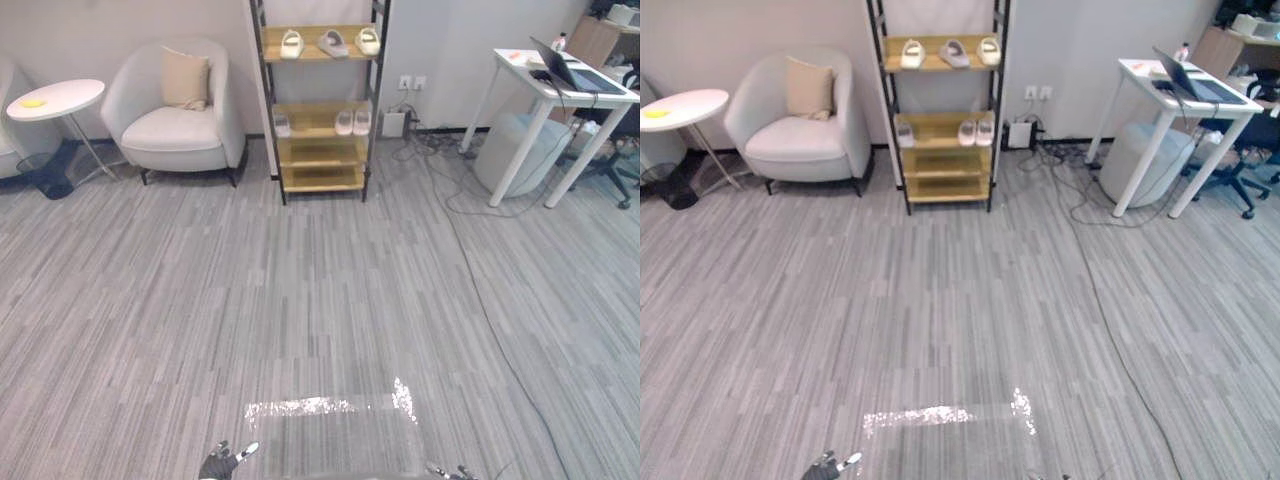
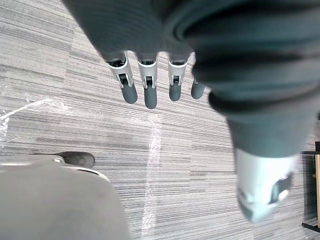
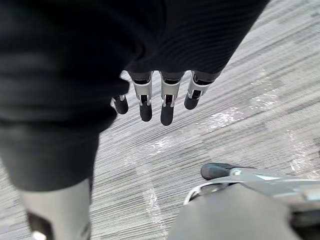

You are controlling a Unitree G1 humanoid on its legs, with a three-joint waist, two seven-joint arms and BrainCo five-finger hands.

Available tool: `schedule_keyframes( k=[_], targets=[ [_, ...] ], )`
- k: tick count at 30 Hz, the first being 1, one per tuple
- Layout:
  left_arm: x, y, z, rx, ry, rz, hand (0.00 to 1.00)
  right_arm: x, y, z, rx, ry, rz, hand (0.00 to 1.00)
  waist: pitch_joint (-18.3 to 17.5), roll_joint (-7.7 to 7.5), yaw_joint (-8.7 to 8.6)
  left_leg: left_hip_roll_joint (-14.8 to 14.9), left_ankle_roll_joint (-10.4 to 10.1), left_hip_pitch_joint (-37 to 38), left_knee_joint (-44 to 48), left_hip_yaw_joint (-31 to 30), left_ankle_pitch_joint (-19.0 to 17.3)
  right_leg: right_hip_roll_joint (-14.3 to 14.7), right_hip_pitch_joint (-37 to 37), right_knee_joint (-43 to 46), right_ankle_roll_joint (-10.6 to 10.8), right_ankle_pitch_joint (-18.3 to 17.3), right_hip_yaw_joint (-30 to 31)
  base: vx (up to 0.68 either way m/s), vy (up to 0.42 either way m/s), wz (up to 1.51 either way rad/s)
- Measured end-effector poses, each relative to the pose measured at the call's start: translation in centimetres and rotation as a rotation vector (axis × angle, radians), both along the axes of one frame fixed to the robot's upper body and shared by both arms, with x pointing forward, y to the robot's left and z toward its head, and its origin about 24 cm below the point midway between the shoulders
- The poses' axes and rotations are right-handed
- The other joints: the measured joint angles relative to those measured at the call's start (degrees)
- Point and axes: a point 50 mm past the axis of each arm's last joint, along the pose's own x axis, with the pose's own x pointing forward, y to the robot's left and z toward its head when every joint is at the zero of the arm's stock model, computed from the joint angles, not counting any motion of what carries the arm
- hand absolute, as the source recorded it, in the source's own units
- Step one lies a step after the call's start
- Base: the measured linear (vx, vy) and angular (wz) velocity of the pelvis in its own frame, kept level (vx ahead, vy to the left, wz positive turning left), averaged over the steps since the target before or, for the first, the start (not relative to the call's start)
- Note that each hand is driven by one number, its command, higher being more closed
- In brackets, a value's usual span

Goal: Organize the slippers on the shoe rack

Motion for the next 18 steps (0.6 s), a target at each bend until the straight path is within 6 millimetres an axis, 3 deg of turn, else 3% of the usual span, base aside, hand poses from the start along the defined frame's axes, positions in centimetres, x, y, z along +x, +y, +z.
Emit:
schedule_keyframes(
  k=[9,12,18],
  targets=[
    [0.6,0.1,0.2,0.009,-0.02,-0.013,0.0,3.2,1.4,0.3,0.027,-0.079,0.023,0.0,0.93,-0.64,0.43,0.41,-1.23,1.54,-1.71,0.14,0.77,0.78,1.83,-2.06,0.31,0.53,-0.6,0.01,-0.018,0.02],
    [0.7,0.1,0.2,0.01,-0.023,-0.014,0.0,3.8,2.4,0.3,0.052,-0.097,0.032,0.0,1.05,-0.75,0.84,0.43,-1.6,1.9,-2.74,0.14,1.16,0.85,2.07,-2.1,0.33,0.5,-0.67,-0.05,-0.007,0.01],
    [1.0,0.3,0.3,0.016,-0.032,-0.017,0.0,4.0,2.8,0.3,0.059,-0.1,0.036,0.0,1.73,-1.4,1.3,0.29,-1.01,1.98,-3.42,-0.12,1.56,0.8,2.06,-2.14,0.33,0.49,-1.23,-0.02,0.004,0.04]
  ],
)
